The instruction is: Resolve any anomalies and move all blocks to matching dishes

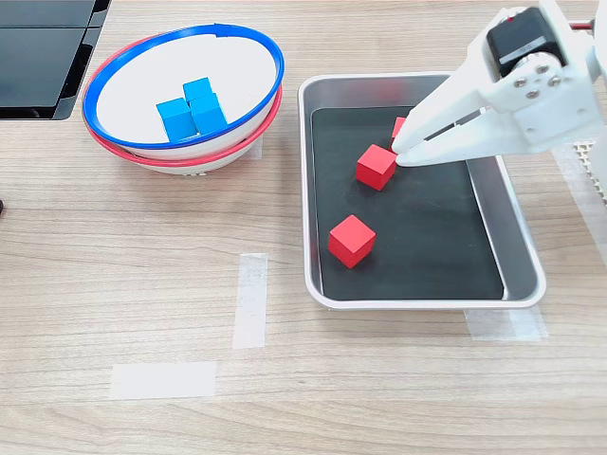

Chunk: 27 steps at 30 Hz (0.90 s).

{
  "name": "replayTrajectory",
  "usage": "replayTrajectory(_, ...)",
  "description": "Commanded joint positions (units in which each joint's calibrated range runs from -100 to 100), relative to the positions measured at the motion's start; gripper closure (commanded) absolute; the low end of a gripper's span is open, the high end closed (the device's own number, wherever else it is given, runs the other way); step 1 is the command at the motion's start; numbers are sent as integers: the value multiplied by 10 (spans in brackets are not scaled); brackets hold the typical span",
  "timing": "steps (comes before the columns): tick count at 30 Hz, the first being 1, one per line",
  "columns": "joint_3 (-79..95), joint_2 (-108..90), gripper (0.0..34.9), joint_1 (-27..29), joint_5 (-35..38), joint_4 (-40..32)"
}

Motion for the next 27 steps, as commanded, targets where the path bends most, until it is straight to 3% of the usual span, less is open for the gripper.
replayTrajectory(1, 0, -3, 346, -3, 2, 1)
replayTrajectory(27, 0, -3, 346, -3, 2, 1)
